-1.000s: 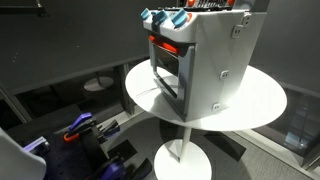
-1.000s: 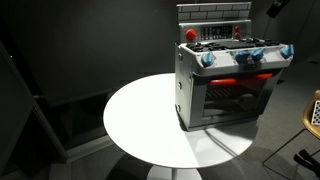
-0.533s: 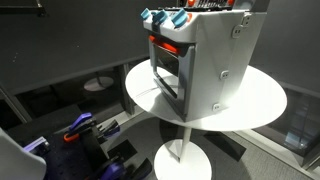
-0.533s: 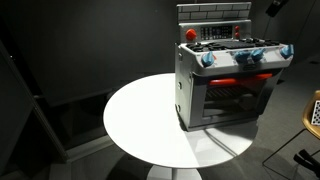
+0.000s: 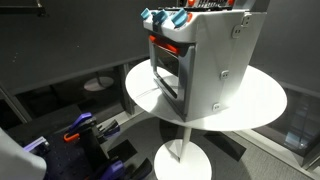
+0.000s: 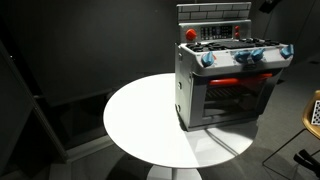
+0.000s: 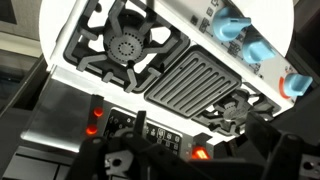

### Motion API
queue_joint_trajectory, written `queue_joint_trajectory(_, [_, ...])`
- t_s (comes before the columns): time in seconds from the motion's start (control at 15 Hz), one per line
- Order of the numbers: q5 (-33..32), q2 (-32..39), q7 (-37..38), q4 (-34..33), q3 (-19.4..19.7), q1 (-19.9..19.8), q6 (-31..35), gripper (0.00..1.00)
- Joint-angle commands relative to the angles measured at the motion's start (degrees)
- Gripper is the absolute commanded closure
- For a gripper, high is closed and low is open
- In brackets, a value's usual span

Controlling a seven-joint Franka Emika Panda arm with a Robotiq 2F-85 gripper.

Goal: Push the top right button on the toy stove

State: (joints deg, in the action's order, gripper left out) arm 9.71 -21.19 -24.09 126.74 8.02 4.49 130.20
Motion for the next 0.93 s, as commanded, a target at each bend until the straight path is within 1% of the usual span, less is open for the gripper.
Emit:
queue_joint_trajectory(0.0, [0.7,3.4,0.4,-2.7,0.1,-0.5,3.2,0.00])
queue_joint_trajectory(0.27, [0.8,6.9,1.5,-4.2,0.1,-1.2,5.7,0.00])
queue_joint_trajectory(0.87, [1.4,13.8,6.1,-8.8,-0.3,-4.2,6.0,0.00])
